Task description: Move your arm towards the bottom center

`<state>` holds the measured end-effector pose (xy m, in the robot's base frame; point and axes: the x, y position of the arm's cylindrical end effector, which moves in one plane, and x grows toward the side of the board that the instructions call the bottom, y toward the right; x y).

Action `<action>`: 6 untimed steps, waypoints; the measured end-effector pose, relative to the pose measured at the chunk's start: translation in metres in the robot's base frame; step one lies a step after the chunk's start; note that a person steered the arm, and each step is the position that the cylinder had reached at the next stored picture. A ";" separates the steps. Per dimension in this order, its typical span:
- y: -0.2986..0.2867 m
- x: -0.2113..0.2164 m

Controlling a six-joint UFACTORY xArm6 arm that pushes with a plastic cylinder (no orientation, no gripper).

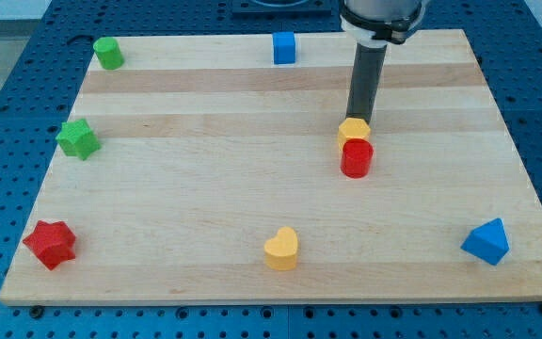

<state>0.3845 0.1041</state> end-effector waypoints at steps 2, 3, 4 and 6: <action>0.085 -0.038; 0.113 -0.004; 0.104 0.038; 0.026 0.107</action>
